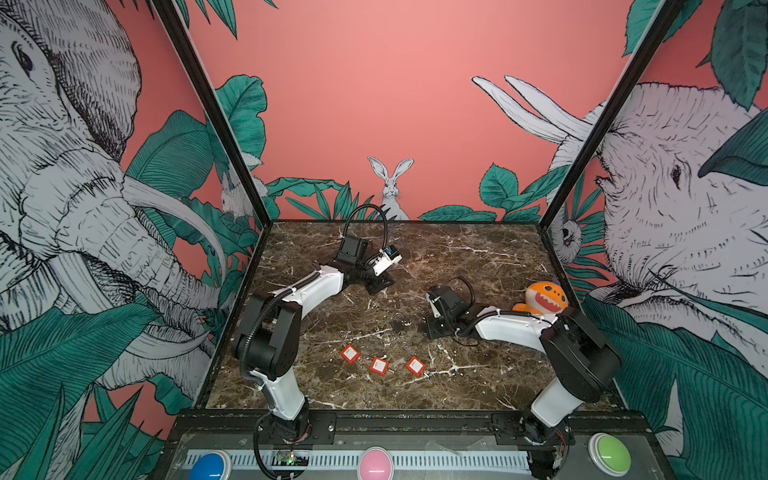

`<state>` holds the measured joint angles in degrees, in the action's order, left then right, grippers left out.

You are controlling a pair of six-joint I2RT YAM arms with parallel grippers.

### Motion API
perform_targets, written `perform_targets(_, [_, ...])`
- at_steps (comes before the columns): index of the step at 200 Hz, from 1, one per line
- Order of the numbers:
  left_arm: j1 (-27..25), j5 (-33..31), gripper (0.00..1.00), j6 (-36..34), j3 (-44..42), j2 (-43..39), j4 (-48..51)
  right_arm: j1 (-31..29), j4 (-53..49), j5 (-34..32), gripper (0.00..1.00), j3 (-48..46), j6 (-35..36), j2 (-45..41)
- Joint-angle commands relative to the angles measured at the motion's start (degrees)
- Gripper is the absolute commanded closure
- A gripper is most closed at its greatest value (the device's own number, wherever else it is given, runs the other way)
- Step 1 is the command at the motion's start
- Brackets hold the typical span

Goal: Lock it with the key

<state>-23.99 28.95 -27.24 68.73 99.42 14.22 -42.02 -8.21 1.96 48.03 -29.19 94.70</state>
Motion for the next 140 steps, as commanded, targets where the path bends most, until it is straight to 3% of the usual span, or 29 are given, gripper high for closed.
perform_targets(1, [0.41, 1.28, 0.65, -0.83, -0.88, -2.83, 0.02, -0.36, -1.40, -3.22, 1.00, 1.63, -0.75, 1.74])
perform_targets(140, [1.23, 1.46, 0.65, -0.73, -1.87, -4.45, 0.42, -0.41, -2.04, -4.30, 1.00, 5.80, 1.67, 4.96])
